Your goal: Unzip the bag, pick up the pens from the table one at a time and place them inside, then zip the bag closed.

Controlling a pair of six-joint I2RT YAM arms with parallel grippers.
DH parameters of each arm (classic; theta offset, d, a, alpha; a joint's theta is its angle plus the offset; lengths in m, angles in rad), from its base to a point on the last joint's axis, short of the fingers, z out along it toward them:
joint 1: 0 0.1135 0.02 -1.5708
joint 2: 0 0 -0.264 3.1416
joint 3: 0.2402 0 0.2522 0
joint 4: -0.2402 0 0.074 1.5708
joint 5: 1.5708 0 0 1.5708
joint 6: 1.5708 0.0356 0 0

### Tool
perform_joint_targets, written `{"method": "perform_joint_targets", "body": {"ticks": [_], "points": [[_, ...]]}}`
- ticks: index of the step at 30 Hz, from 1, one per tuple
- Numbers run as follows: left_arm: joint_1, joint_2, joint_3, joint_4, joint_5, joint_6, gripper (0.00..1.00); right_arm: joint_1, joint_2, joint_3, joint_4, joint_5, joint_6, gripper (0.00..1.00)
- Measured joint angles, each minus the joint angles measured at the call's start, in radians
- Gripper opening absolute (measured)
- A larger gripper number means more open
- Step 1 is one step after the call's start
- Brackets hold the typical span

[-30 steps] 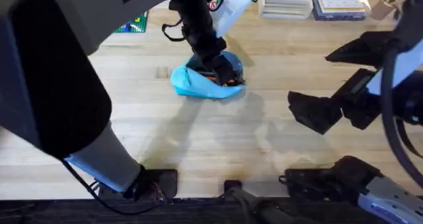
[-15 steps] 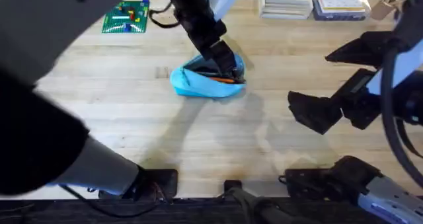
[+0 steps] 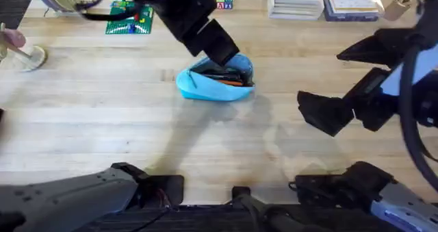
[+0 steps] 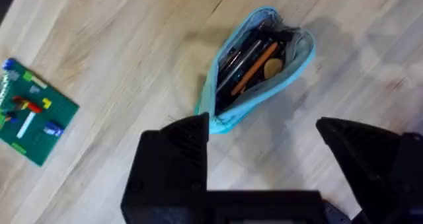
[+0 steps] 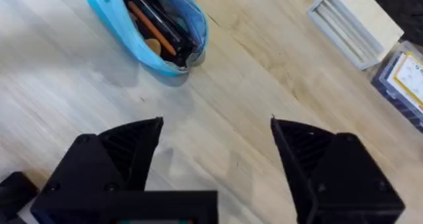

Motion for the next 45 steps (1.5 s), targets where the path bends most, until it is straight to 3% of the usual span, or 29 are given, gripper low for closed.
{"method": "perform_joint_targets", "body": {"ticks": [6,10,13,14,23,33,45], "points": [[0.003,-0.132,-0.010,-0.012,-0.033,-0.033,0.996,0.000,0.000,0.000,0.000,0.000,0.000,0.996],[0.034,-0.232,-0.085,-0.008,-0.047,-0.048,0.996,0.000,0.000,0.000,0.000,0.000,0.000,0.996],[0.086,-0.307,-0.170,0.005,-0.055,-0.053,0.996,0.000,0.000,0.000,0.000,0.000,0.000,0.995],[0.142,-0.374,-0.247,0.023,-0.055,-0.057,0.996,0.000,0.000,0.000,0.000,0.000,0.001,0.997],[0.308,-0.583,-0.438,0.103,-0.003,-0.059,0.993,0.000,0.000,0.000,0.000,0.000,0.008,0.996],[0.440,-0.604,-0.514,0.133,0.084,-0.046,0.993,0.000,0.000,0.000,-0.022,0.000,0.009,0.996],[0.456,-0.603,-0.515,0.128,0.093,-0.046,0.993,0.000,0.000,0.000,-0.024,-0.001,0.087,0.996]]}}
